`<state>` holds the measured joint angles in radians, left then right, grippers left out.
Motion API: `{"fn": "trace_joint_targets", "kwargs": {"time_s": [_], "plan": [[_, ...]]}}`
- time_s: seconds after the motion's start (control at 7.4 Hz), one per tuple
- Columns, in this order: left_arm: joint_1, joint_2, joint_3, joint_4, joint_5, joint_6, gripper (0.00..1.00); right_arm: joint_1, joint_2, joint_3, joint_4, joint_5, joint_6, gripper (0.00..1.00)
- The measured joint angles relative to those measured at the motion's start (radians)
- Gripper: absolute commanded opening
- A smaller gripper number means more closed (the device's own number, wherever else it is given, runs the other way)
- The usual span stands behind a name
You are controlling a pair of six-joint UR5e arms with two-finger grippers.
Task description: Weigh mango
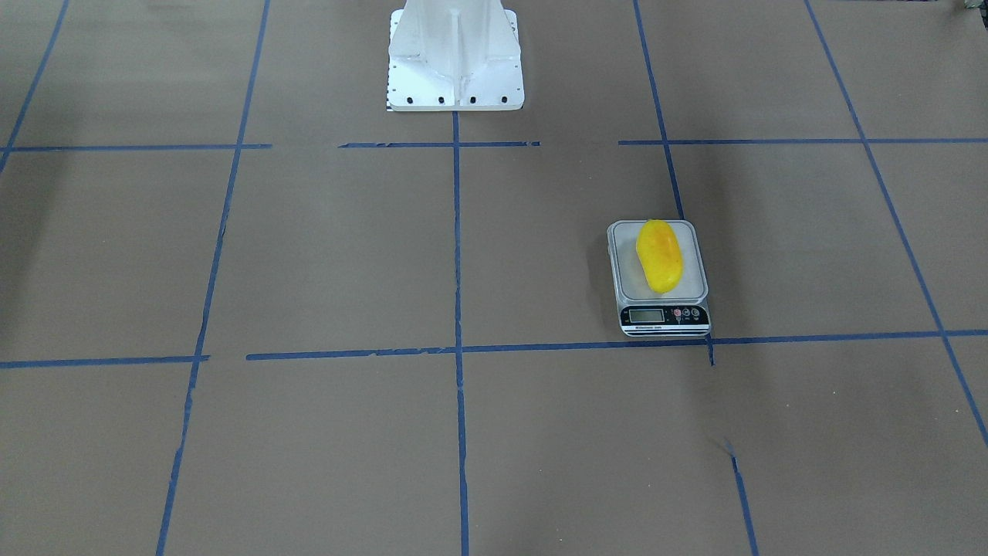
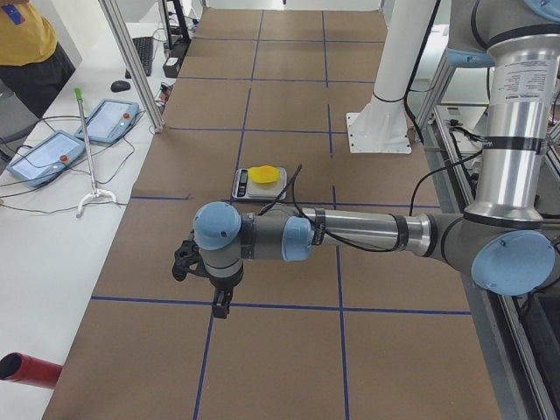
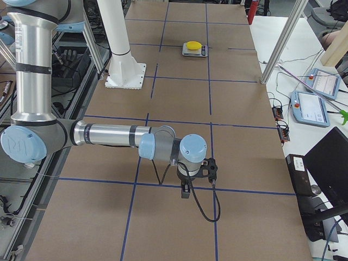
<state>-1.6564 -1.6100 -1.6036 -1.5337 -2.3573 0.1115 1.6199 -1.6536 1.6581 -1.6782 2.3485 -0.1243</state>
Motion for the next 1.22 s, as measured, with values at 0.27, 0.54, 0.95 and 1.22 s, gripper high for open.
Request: {"fn": "trace_joint_targets", "kwargs": {"time_s": [0.27,0.54,0.95,1.22], "plan": [[0.002,0.001,-0.003,-0.004,0.005,-0.035,1.00,0.000,0.000,0.000,0.000,0.000,0.000,1.00],[0.003,0.001,-0.009,-0.002,0.007,-0.039,1.00,0.000,0.000,0.000,0.000,0.000,0.000,1.00],[0.003,0.002,-0.007,0.002,0.008,-0.039,1.00,0.000,0.000,0.000,0.000,0.000,0.000,1.00],[0.002,0.003,-0.013,0.002,0.008,-0.039,1.00,0.000,0.000,0.000,0.000,0.000,0.000,1.00]]}}
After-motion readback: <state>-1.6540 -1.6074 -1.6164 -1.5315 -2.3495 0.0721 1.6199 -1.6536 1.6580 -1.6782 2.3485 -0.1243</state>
